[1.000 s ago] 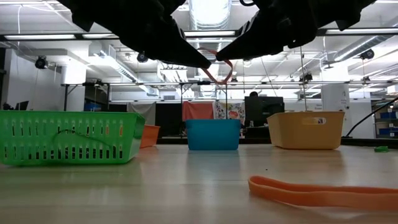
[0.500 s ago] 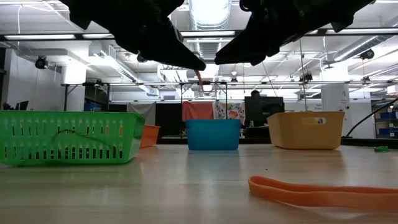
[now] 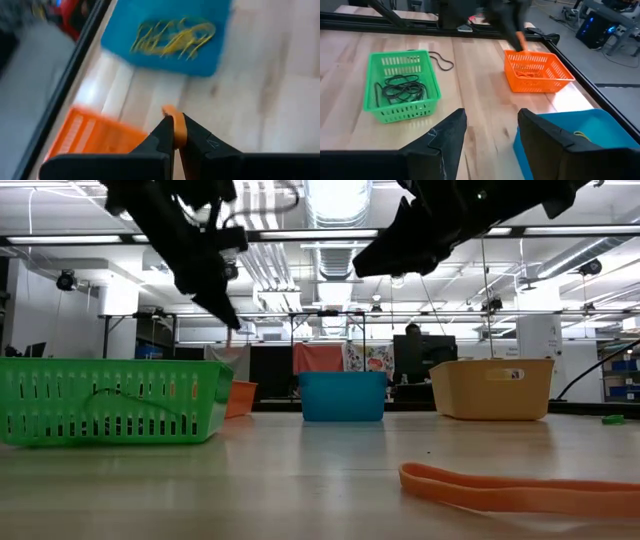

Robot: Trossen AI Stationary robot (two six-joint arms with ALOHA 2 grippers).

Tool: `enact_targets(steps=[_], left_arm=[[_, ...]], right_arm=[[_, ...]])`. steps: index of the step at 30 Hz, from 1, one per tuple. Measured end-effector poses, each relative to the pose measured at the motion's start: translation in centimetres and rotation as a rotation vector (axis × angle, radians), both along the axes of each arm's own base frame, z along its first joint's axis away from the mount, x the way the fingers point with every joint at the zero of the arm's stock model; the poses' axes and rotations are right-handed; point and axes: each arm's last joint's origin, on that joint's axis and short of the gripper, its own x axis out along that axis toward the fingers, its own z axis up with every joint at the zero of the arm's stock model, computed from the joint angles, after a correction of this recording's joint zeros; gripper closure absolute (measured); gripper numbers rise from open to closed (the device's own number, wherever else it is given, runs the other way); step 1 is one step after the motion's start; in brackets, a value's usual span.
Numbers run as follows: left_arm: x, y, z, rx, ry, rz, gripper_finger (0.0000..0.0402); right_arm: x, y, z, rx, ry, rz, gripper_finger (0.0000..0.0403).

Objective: Sort rubber bands into baskets
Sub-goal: Put the orange rubberband into the orange bin

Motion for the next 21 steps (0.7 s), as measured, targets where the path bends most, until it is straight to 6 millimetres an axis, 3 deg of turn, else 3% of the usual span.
enact_targets(steps=[5, 10, 21], left_arm=[[-1.8, 4.9, -0.4, -0.125, 0.038, 0.131, 0.0402], [-3.0, 8.1, -1.4, -0.169, 0.103, 0.224, 0.0402], [-2.6, 10.0, -3.3, -0.147, 0.183, 0.273, 0.0398]], right_arm=[[0.1, 0.0, -0.2, -0.002, 0.009, -0.003, 0.0233], [0.1, 0.0, -0.3, 0.019, 0.010, -0.012, 0.0232], [0.1, -0.3, -0.6, 0.063, 0.024, -0.041, 0.0226]])
